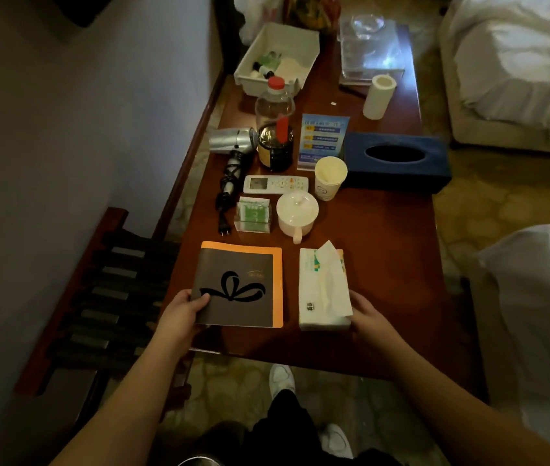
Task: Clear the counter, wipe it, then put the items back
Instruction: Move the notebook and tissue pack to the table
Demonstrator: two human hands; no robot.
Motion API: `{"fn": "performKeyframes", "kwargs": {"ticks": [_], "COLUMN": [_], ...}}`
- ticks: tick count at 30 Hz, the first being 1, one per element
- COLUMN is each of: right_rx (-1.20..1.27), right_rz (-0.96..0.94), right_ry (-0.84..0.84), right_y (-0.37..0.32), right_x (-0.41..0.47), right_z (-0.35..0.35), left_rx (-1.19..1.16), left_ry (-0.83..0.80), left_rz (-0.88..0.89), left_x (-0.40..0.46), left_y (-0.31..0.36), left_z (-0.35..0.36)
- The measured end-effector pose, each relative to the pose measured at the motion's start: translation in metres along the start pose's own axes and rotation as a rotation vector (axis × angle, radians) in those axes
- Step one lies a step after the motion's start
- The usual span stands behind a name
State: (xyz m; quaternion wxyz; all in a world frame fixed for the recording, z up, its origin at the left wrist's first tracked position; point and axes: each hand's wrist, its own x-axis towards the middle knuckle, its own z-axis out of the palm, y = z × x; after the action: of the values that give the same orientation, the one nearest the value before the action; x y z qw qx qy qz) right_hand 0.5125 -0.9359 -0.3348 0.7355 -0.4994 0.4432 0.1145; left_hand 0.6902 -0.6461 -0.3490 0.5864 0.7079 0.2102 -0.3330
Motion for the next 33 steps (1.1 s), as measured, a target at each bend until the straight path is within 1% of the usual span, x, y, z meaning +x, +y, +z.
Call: {"fn": "performKeyframes", "kwargs": {"ticks": [2,6,12,14,18,22,28,33], "right_rx": [0.013,-0.035,-0.369,-0.45,-0.538,-0.569,-0.624,-0.608], "right_rz": [0.006,0.012,-0.022,-0.033,-0.048,-0.048,-0.045,-0.05], "right_ry": [-0.011,0.015,0.119,0.135,0.147,0.143,0.159,0.181], "right_y": [0.001,0.003,0.002,0.002,0.003,0.003,0.004,0.003], "right_x": [0.007,0.016,0.024,0.026,0.03,0.033,0.034,0.029], "right_z": [0.006,0.016,0.023,0.024,0.028,0.032,0.033,0.032], "left_rx": [0.034,0.204,0.622,0.71,0.793,0.842,0.865,0.855], "left_ry": [0.02,0.115,0.209,0.232,0.279,0.31,0.318,0.303], "left_rz": [0.003,0.036,0.163,0.216,0.292,0.343,0.335,0.313], "left_x": [0.009,0.014,0.012,0.013,0.015,0.016,0.014,0.01], "left_y": [0.001,0.0,-0.003,-0.004,-0.006,-0.007,-0.006,-0.004], "left_z": [0.0,-0.001,-0.004,-0.003,-0.002,-0.002,-0.003,-0.002]}}
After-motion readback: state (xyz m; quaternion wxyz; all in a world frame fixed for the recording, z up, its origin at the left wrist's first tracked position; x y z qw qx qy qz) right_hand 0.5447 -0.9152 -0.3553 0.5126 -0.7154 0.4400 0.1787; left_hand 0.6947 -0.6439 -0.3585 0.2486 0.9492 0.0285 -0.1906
